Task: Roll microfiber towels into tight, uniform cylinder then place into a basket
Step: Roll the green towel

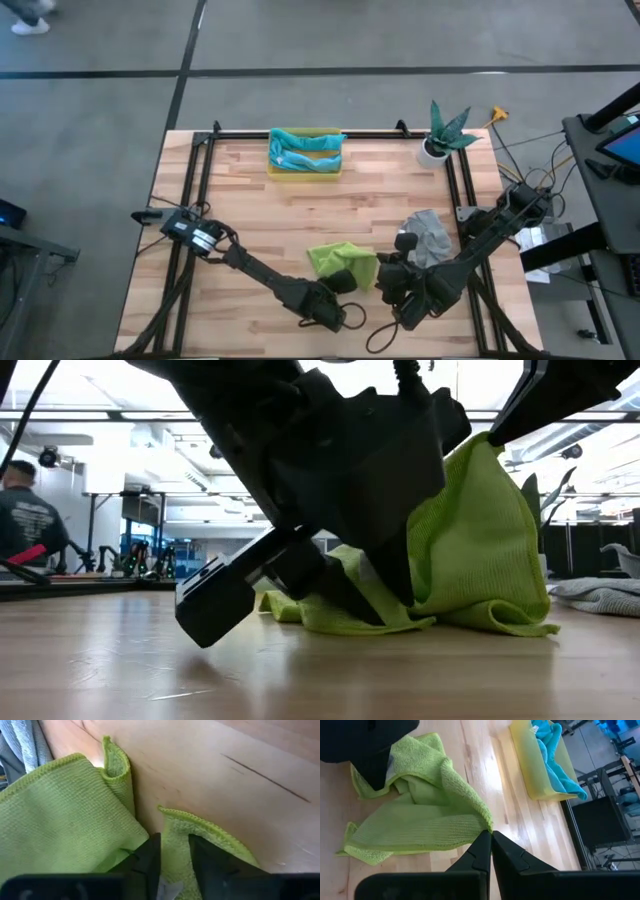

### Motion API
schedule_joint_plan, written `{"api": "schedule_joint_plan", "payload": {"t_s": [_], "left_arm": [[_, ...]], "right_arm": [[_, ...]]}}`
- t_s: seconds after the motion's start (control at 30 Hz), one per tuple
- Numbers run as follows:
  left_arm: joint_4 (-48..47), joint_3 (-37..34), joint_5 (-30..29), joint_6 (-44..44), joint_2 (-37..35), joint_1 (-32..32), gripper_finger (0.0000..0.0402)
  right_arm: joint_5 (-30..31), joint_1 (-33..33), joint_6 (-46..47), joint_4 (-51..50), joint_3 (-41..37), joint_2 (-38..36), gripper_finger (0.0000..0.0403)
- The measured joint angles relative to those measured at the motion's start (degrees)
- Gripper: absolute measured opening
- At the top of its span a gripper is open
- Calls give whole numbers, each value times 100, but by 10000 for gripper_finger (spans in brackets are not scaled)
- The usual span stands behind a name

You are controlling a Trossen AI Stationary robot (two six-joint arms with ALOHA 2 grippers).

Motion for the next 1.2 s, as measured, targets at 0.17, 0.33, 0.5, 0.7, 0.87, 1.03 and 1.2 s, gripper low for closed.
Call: {"api": "schedule_joint_plan", "payload": {"t_s": [0.17,0.33,0.5,0.7,0.87,1.03,1.2], "left_arm": [[0,44,-270,-11,9,-39,59],[16,206,-714,-556,-60,-166,43],[80,247,-215,-1873,-353,-197,42],[95,217,114,-3371,-362,-203,42],[56,133,-2,-3620,-156,-189,52],[322,128,4,-3814,-72,-147,73],[351,101,-177,-3916,-67,-62,93]], "right_arm": [[1,0,-7,11,0,0,9],[0,0,-7,16,0,0,9],[0,0,-5,31,0,0,9],[0,0,-7,71,0,0,9],[0,0,-9,101,0,0,9],[0,0,-16,113,0,0,9],[0,0,-31,123,0,0,9]]}}
